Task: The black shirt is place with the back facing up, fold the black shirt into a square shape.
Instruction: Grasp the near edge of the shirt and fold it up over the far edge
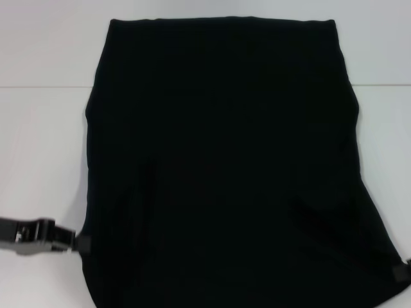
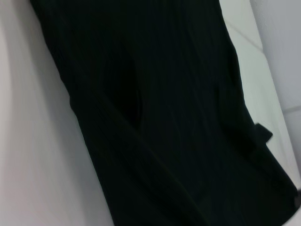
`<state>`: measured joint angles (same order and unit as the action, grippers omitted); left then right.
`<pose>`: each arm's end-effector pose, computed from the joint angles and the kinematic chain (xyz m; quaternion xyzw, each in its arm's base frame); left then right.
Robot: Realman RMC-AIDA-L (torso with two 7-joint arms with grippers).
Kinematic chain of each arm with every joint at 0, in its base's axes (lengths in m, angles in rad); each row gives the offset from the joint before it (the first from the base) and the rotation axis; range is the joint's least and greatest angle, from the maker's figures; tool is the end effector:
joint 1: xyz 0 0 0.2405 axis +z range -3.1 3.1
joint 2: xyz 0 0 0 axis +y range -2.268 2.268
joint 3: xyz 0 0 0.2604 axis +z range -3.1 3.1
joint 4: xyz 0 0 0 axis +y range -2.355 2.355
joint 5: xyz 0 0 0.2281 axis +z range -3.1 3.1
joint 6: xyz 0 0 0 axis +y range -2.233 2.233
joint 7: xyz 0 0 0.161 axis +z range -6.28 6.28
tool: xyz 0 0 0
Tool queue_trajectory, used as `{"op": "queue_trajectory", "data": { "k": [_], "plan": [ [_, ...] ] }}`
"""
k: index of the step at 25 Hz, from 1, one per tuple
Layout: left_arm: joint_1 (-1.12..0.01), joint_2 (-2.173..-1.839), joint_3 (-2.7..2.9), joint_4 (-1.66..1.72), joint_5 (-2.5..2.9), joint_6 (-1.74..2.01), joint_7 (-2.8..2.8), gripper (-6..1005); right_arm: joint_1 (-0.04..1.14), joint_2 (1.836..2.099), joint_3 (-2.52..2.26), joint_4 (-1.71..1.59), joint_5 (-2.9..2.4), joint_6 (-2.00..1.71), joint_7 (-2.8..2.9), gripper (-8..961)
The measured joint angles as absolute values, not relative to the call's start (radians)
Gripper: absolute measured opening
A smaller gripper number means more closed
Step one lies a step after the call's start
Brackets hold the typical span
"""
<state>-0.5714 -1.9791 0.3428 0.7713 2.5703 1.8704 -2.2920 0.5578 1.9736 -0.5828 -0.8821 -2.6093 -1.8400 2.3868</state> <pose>-0.3233 0.3142 0.0528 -0.7608 -0.6389 -0.1137 0.0135 0.3257 0.3184 0.0565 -0.7734 0.6323 -0.0120 0.0429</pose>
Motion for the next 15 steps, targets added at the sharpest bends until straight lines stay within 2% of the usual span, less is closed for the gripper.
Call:
{"op": "queue_trajectory", "data": {
  "k": [5,15],
  "plan": [
    [-0.560,-1.985,0.344,0.776,2.622,1.945,-2.276,28,0.530,1.961,-0.575,-0.896,-2.607,-1.902,2.363,72],
    [-0.552,-1.992,0.376,0.781,2.638,1.991,-2.260,28,0.504,1.957,-0.559,-0.894,-2.608,-1.949,2.332,83]
  ]
}}
